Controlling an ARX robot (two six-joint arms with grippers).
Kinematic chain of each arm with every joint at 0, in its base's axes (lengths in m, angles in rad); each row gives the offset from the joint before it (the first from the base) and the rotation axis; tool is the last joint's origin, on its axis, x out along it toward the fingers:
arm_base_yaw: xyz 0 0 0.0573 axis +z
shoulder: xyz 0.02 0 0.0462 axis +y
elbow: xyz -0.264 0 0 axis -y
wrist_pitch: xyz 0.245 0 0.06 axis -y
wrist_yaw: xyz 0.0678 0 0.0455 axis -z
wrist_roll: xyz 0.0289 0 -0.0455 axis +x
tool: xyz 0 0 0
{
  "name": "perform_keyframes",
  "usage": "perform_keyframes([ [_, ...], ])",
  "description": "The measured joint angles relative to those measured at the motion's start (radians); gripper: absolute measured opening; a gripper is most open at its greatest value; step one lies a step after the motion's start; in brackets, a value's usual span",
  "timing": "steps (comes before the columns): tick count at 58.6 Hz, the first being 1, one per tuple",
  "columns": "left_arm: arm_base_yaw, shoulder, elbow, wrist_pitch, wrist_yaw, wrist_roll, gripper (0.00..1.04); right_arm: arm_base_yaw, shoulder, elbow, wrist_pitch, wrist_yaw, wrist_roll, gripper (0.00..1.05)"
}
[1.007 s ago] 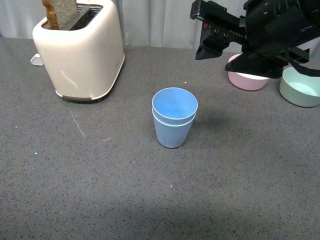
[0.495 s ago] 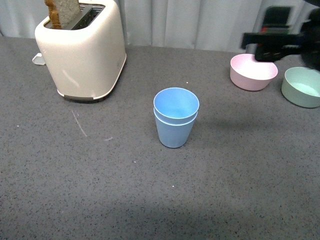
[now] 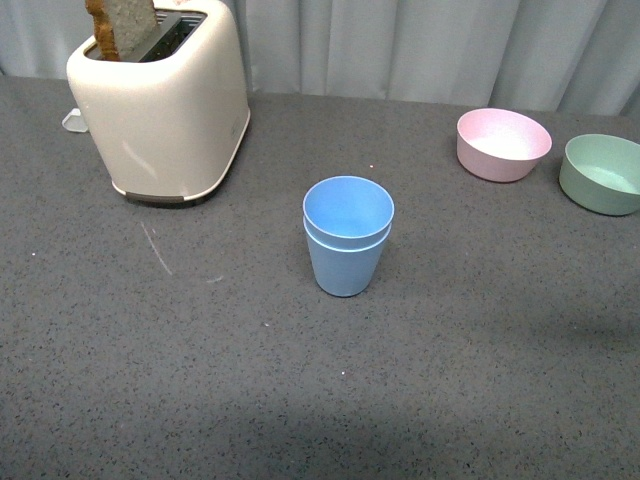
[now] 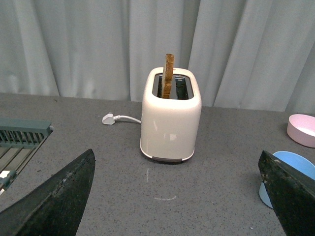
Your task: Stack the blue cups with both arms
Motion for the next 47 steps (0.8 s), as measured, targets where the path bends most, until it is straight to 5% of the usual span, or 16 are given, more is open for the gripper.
perform_keyframes([
  [18, 0.000, 0.000, 0.000, 0.000, 0.000, 0.000, 0.98, -0.096, -0.281, -0.108, -0.174, -0.114, 0.000, 0.01],
  [47, 0.000, 0.000, 0.000, 0.000, 0.000, 0.000, 0.98, -0.116, -0.668, -0.166, -0.494, -0.120, 0.000, 0.01],
])
